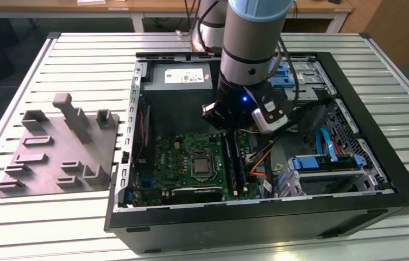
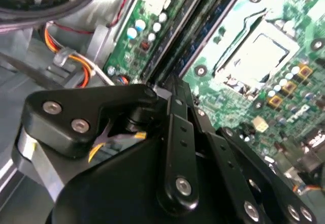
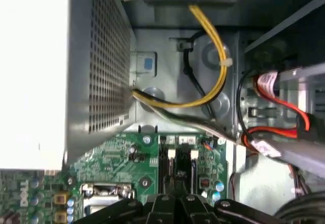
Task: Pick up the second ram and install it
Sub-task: 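Press down the second ram until it locks into place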
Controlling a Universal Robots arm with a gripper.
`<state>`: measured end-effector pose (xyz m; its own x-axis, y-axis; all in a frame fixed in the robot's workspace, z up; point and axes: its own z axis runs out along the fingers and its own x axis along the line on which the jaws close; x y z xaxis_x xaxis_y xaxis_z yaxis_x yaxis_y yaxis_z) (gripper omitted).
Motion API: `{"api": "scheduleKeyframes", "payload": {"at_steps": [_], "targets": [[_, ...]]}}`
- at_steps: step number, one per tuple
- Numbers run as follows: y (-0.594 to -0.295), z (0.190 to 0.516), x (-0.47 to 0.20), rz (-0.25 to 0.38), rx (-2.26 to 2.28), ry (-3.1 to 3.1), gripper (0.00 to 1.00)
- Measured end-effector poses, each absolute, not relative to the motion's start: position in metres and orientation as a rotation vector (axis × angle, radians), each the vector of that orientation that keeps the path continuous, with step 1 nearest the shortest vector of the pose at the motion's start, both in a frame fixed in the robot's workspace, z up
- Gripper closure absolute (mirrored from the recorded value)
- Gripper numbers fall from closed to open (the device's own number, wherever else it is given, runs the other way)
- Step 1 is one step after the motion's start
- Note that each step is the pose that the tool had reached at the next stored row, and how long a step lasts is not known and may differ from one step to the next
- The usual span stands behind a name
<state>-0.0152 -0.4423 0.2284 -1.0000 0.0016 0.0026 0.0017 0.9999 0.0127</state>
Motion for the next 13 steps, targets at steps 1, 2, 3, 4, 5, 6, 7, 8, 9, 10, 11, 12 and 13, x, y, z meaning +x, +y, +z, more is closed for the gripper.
{"api": "scheduleKeyframes", "payload": {"at_steps": [1, 2, 3, 4, 5, 6, 7, 8, 9, 10, 11, 12, 13], "targets": [[-0.445, 0.228, -0.015, -0.012, -0.003, -3.139, 0.89], [-0.447, 0.228, -0.015, -0.006, -0.003, -3.139, 0.89], [-0.450, 0.228, -0.015, -0.001, -0.003, -3.139, 0.89], [-0.452, 0.228, -0.016, 0.004, -0.003, -3.139, 0.89], [-0.455, 0.228, -0.016, 0.008, -0.003, -3.139, 0.89], [-0.458, 0.228, -0.016, 0.012, -0.003, -3.139, 0.89], [-0.461, 0.228, -0.016, 0.016, -0.003, -3.139, 0.89], [-0.464, 0.228, -0.016, 0.019, -0.003, -3.139, 0.89], [-0.467, 0.227, -0.016, 0.022, -0.003, -3.139, 0.89], [-0.470, 0.227, -0.016, 0.024, -0.003, -3.139, 0.89], [-0.473, 0.227, -0.016, 0.025, -0.003, -3.139, 0.89], [-0.476, 0.226, -0.016, 0.025, -0.003, -3.138, 0.89], [-0.480, 0.225, -0.016, 0.025, -0.003, -3.138, 0.89]]}}
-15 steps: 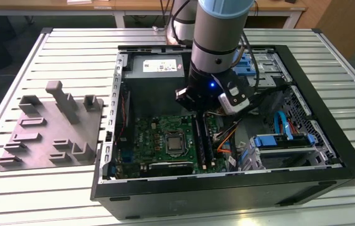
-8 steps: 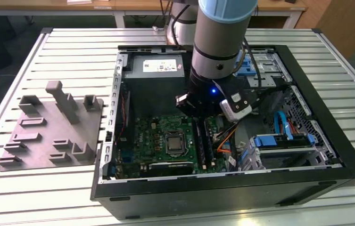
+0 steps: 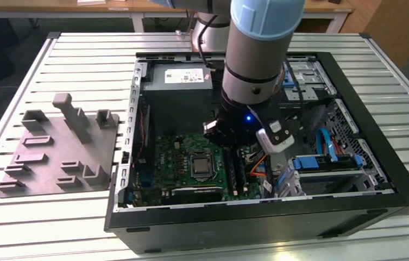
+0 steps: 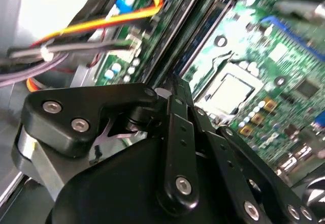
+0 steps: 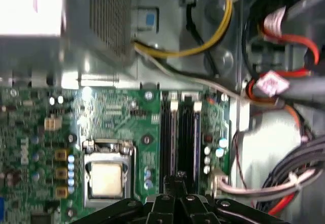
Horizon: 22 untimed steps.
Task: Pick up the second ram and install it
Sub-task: 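Press down the second ram until it locks into place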
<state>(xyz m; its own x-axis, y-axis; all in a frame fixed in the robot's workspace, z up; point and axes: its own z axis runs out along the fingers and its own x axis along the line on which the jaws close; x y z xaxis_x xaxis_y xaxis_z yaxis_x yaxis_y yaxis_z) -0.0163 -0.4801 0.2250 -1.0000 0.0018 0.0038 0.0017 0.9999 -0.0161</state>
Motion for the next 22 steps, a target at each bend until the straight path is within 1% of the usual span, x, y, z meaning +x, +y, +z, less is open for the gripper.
{"api": "scheduleKeyframes", "payload": {"at_steps": [3, 8, 18, 22], "targets": [[-0.490, 0.222, -0.016, 0.025, -0.003, -3.136, 0.89], [-0.496, 0.219, -0.017, 0.030, 0.000, -3.135, 0.89], [-0.499, 0.215, -0.017, 0.032, 0.001, -3.136, 0.89], [-0.499, 0.223, -0.017, 0.028, 0.001, -3.136, 0.89]]}}
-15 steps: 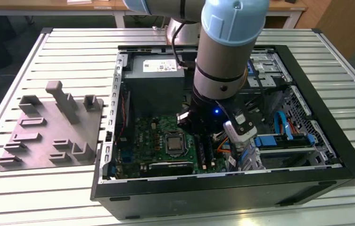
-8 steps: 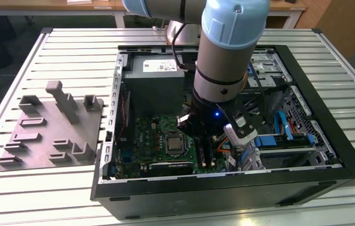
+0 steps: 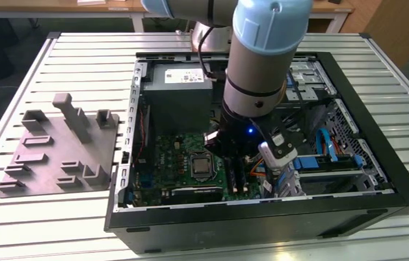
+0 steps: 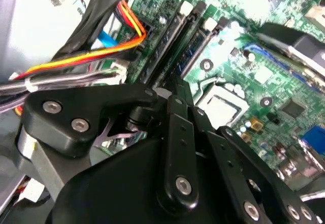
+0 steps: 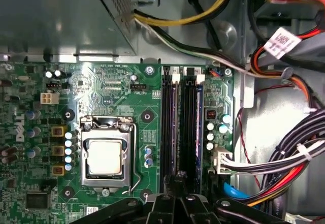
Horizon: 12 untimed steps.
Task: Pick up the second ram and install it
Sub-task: 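Press down the second ram until it locks into place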
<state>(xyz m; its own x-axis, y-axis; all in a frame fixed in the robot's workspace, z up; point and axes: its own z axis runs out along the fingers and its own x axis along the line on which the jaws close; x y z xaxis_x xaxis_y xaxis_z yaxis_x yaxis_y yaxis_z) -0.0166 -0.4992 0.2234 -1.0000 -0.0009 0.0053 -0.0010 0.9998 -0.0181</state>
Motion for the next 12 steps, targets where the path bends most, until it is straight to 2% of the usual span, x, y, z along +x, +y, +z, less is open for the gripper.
{"api": "scheduleKeyframes", "payload": {"at_steps": [4, 12], "targets": [[-0.498, 0.233, -0.016, 0.031, 0.002, -3.136, 0.89], [-0.475, 0.234, -0.015, 0.038, 0.002, -3.134, 0.89]]}}
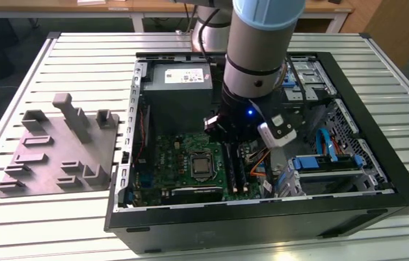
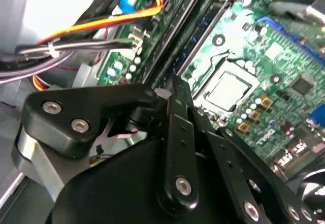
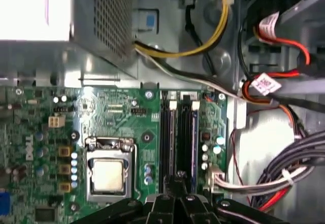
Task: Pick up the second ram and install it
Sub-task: 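Press down the second ram until it locks into place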
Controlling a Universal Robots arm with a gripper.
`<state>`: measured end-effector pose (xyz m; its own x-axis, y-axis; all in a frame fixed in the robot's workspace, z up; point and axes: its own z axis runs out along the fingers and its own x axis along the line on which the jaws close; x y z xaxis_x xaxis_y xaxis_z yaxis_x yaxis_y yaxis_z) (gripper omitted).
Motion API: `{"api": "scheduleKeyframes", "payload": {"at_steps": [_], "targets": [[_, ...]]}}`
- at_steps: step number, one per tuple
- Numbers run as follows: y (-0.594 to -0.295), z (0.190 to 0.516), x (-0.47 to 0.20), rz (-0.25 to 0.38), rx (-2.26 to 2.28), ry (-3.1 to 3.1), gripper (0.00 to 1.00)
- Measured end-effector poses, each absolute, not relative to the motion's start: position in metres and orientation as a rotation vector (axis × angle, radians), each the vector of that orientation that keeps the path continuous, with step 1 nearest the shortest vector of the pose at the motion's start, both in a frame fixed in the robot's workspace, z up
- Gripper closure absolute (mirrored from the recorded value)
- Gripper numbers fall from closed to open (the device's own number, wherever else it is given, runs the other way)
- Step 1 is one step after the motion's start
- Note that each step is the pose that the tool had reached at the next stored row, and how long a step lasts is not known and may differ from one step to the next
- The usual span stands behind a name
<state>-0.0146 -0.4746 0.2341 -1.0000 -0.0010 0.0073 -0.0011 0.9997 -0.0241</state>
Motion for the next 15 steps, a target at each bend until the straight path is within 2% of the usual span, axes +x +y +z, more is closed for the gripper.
{"api": "scheduleKeyframes", "payload": {"at_steps": [8, 15], "targets": [[-0.475, 0.266, -0.015, 0.037, 0.001, -3.135, 0.89], [-0.475, 0.267, -0.015, 0.037, 0.002, -3.135, 0.89]]}}
